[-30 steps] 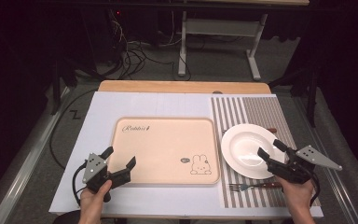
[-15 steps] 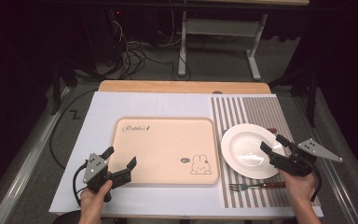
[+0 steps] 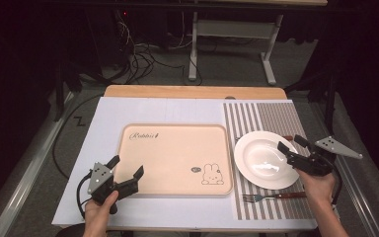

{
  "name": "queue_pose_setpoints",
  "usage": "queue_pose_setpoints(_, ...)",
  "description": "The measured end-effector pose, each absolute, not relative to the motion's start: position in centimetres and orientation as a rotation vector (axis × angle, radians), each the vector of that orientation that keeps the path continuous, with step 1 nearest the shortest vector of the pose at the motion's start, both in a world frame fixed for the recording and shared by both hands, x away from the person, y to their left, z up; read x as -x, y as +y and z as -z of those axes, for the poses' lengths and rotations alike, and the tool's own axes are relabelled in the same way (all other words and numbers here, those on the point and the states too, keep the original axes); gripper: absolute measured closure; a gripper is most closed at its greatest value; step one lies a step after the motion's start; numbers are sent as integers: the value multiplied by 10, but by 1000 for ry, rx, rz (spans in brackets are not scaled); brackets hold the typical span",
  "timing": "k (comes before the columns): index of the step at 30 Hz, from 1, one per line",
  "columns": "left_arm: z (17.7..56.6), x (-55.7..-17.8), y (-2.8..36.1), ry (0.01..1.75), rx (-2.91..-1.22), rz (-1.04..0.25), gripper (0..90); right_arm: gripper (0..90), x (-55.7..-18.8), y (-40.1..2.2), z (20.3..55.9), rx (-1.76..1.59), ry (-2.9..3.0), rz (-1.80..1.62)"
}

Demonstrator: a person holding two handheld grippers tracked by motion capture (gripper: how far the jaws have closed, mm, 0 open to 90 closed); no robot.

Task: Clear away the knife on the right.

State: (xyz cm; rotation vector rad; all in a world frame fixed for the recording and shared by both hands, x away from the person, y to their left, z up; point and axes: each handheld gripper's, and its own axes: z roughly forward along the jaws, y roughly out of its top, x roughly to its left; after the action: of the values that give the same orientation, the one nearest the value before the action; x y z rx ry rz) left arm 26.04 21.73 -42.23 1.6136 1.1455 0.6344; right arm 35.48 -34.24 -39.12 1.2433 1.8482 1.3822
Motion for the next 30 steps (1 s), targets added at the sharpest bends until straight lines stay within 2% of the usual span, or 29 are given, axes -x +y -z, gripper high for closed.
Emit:
queue_pose_setpoints(16, 423, -260, 218, 1153, -1610, -639, 119, 279, -386, -351, 387, -1345, 1888, -1317)
queue_pose_setpoints(30, 424, -260, 220, 1165, -1611, -643, 120, 322, -420, -359, 379, -1409, 2028, -1199)
